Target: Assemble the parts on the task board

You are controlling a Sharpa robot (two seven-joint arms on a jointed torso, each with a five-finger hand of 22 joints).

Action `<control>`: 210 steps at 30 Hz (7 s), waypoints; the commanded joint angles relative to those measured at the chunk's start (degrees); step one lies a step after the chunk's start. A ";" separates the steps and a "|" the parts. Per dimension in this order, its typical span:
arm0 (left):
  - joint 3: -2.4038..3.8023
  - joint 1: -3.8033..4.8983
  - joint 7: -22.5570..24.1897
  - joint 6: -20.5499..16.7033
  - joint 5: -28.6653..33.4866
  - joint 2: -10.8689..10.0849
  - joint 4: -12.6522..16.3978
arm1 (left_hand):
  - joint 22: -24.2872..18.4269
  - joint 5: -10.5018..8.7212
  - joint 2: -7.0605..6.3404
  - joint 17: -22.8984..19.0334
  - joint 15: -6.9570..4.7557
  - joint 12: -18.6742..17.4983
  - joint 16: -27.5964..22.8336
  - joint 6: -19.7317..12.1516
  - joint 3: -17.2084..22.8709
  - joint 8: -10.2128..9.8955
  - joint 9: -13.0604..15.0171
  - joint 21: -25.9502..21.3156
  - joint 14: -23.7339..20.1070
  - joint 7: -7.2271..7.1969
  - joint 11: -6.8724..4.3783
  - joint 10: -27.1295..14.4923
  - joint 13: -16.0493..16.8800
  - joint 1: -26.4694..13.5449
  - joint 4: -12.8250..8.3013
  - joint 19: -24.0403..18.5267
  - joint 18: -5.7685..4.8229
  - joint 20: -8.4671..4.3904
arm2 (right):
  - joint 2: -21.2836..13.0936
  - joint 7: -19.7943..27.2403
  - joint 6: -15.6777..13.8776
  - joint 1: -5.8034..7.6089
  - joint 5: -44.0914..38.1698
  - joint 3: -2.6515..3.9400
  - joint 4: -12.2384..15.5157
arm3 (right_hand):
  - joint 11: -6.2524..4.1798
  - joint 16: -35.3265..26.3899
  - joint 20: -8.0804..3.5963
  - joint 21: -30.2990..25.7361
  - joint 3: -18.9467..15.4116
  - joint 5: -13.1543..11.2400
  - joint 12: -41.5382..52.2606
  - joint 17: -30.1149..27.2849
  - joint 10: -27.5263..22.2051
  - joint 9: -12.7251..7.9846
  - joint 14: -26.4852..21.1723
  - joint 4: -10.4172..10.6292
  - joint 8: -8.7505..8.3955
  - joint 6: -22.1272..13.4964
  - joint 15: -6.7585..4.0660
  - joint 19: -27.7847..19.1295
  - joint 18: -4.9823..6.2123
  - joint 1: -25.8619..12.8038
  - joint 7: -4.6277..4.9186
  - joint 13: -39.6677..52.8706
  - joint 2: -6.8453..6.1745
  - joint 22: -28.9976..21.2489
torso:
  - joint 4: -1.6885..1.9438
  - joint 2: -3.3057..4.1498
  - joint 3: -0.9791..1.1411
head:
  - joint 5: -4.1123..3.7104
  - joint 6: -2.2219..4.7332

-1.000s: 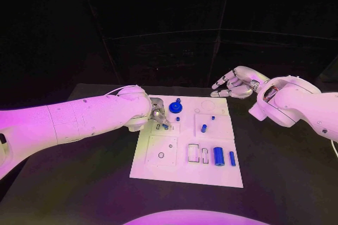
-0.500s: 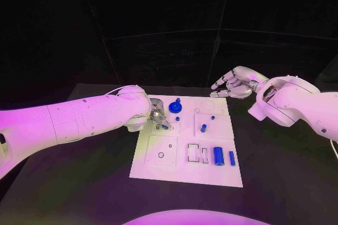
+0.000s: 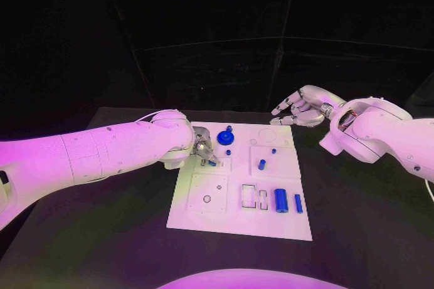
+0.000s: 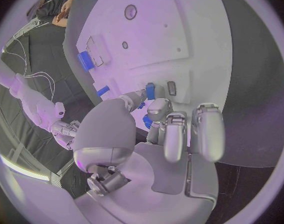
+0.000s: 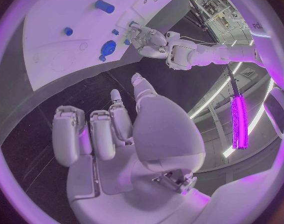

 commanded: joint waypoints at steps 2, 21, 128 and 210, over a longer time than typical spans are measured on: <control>-0.17 -0.16 -0.38 1.32 0.00 0.11 -0.24 | 0.54 0.35 0.47 15.09 -0.02 0.31 0.18 0.11 6.91 0.38 0.11 -0.19 6.05 -0.28 -0.11 0.40 0.12 -0.50 -6.52 0.75 -0.01 0.33 | 0.00 0.28 0.44 0.12 -0.09 0.05 0.04 | -0.25 -0.28 -0.26 -0.39 -0.25 0.40 -0.30 6.68 -0.02 -0.01 3.88 0.01 0.34 0.27 -0.49 0.00 0.52 0.01 -0.14 2.94 0.63 2.33 | -0.02 0.03 0.02 | -0.03 -0.06; -0.17 -0.15 -0.82 1.54 1.11 0.94 -1.62 | 1.07 0.10 0.78 15.09 -0.37 1.66 0.18 1.54 0.27 0.91 0.04 -0.03 6.05 -0.84 -0.51 1.11 1.27 -7.39 -2.77 0.99 -0.09 0.05 | 0.10 0.16 0.50 0.12 -0.09 0.05 -0.05 | -0.29 -0.42 -0.29 -0.52 -0.45 0.47 -0.49 6.49 -0.14 0.01 3.85 0.11 0.51 0.44 -0.53 -0.11 0.57 -0.07 -0.19 2.75 0.80 2.08 | 0.04 0.01 0.02 | -0.19 -0.24; 4.97 5.11 1.40 11.63 2.10 3.98 -15.99 | -1.60 -6.20 2.66 15.09 1.11 -0.72 0.18 -1.61 -28.98 -4.38 -4.37 -3.14 6.05 1.37 1.38 -1.80 -2.58 -6.42 7.22 -0.16 0.55 1.26 | 1.88 0.26 1.08 0.11 -0.17 0.03 -3.18 | -0.33 -1.05 -0.35 -1.03 -0.93 0.63 -1.06 5.59 -0.54 -0.04 3.62 0.38 0.63 0.40 -0.58 -0.57 0.77 -0.37 -0.23 2.24 0.97 1.11 | -0.20 0.32 -0.18 | -0.47 0.72; 3.22 1.90 6.78 10.70 2.54 6.76 -22.56 | 0.07 -6.24 9.72 15.09 0.50 -0.76 0.18 0.44 -13.99 -4.62 -6.21 -2.46 6.05 0.42 0.45 -0.98 -3.00 10.82 -6.32 0.39 0.30 0.71 | 2.30 0.73 0.69 0.10 -0.24 0.04 -3.16 | -0.36 -1.11 -0.39 -1.10 -0.94 0.87 -1.14 5.56 -0.59 -0.08 3.63 0.33 0.68 0.33 -0.61 -0.59 0.78 -0.11 -0.24 2.15 1.32 1.03 | -0.08 0.28 -0.10 | -0.29 -0.01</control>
